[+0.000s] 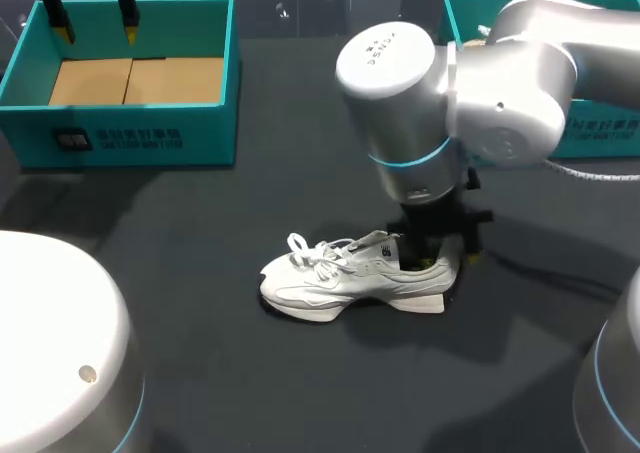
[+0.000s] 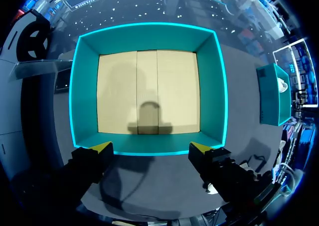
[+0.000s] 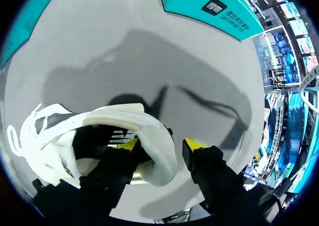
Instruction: Take the shoe out of the shoebox, open the shoe tongue, remove and reinsert the insole, then place the shoe into the shoebox
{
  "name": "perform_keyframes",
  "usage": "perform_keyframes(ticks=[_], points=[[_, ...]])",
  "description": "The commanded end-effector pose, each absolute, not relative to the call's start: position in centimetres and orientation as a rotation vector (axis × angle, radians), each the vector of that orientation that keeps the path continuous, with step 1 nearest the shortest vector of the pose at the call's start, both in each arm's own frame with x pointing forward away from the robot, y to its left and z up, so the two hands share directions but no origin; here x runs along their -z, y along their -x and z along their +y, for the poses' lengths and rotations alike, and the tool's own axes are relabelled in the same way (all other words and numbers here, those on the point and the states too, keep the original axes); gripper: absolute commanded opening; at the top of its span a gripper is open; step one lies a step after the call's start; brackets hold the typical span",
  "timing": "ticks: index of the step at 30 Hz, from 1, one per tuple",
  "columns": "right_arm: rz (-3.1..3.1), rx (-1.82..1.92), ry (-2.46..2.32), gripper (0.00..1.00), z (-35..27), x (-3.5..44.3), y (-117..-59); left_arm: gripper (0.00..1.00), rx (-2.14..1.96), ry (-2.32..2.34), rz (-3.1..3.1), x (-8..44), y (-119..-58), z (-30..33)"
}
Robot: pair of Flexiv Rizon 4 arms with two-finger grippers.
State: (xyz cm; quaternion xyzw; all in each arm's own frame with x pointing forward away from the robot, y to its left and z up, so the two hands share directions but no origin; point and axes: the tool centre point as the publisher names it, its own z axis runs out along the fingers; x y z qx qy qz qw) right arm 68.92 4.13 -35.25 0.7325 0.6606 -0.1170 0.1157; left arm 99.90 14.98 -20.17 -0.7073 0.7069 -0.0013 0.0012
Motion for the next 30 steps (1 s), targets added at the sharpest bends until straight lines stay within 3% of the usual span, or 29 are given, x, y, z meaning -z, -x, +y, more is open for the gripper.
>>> perform_keyframes(ticks=[1, 7, 11, 22, 30], points=[[2.015, 0.284, -2.153, 1.00, 2.5, 31.4, -68.7, 1.00, 0.003, 2.221, 2.220, 20.1, -99.9, 15.0], [2.275, 0.151, -2.067, 1.00, 1.2, 27.1, -68.8, 1.00, 0.003, 2.221, 2.220, 20.1, -99.9, 15.0], [2.849, -0.376, -1.557, 1.00, 0.3, 24.6, -67.9, 1.00, 0.003, 2.221, 2.220, 20.1, -99.9, 15.0], [2.840, -0.335, -1.419, 1.00, -0.2, 23.9, -67.4, 1.00, 0.003, 2.221, 2.220, 20.1, -99.9, 15.0], [3.012, -1.298, -0.776, 1.00, -5.4, 24.3, -68.1, 1.00, 0.003, 2.221, 2.220, 20.1, -99.9, 15.0]])
